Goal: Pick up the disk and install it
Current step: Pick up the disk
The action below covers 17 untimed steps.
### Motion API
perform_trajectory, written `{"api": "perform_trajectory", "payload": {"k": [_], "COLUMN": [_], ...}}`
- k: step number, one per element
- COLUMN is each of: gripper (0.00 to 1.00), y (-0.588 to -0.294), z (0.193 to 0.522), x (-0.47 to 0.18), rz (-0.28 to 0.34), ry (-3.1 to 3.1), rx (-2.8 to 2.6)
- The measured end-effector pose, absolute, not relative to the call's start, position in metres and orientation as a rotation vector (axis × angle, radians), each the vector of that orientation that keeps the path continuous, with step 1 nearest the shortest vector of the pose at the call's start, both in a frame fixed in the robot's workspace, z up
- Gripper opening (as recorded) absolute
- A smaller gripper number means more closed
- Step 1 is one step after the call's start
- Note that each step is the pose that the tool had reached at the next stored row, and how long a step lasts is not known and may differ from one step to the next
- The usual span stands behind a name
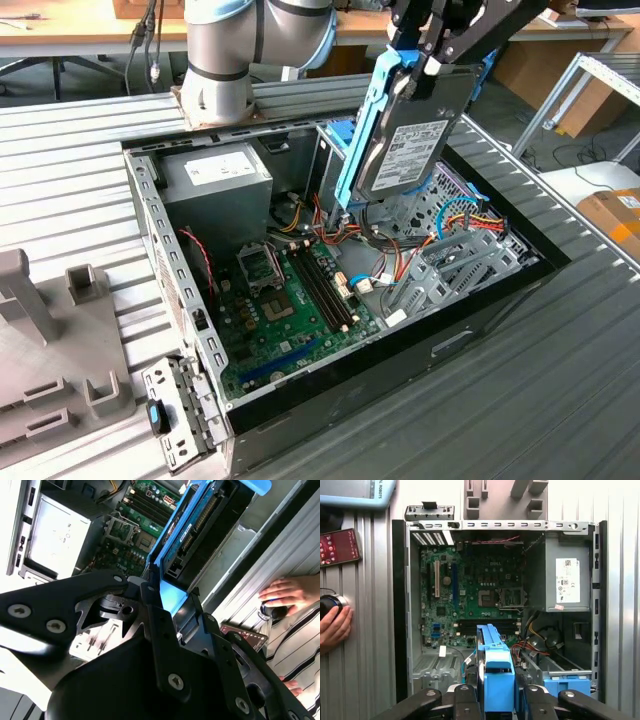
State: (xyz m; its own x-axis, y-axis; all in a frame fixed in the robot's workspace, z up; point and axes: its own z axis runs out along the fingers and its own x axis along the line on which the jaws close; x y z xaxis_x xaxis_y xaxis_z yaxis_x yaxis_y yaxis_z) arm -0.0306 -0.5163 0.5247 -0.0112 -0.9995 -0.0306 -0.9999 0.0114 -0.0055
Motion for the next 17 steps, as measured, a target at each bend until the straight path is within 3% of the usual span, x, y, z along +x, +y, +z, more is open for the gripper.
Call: {"api": "perform_trajectory", "payload": {"k": [17], "gripper": [0.36], "y": [-0.550], "z": [0.519], "x": [-0.015], "rz": [0.027], "ry": [2.228], "rx": [-2.178]}}
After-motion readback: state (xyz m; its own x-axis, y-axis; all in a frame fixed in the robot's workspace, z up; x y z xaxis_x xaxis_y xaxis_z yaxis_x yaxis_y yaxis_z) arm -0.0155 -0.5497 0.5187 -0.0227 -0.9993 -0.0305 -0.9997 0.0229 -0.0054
